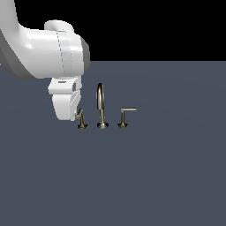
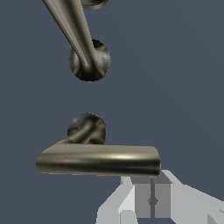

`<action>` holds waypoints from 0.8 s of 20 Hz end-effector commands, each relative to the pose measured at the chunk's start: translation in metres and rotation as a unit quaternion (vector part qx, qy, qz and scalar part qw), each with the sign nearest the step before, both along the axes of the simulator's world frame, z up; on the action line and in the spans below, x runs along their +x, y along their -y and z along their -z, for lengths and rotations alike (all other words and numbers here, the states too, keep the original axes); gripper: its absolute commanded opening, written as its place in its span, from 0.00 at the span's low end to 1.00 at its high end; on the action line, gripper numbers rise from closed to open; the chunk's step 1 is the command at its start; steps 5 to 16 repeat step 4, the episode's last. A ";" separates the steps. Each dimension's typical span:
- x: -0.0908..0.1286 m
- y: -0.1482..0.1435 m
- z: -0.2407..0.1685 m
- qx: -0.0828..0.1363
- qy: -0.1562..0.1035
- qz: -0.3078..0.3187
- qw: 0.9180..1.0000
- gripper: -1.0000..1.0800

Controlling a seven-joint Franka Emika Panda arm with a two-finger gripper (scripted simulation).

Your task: Turn on the faucet by rotating a designated handle.

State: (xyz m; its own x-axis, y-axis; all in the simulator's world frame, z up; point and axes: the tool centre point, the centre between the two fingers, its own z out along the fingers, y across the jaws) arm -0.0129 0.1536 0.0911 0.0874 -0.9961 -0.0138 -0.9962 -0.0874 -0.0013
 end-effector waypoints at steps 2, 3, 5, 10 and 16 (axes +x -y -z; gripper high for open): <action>0.010 0.043 0.000 -0.006 0.000 0.018 1.000 0.00; 0.012 0.050 0.000 -0.007 0.000 0.019 1.000 0.00; 0.012 0.050 0.000 -0.007 0.000 0.019 1.000 0.00; 0.012 0.050 0.000 -0.007 0.000 0.019 1.000 0.00; 0.012 0.050 0.000 -0.007 0.000 0.019 1.000 0.00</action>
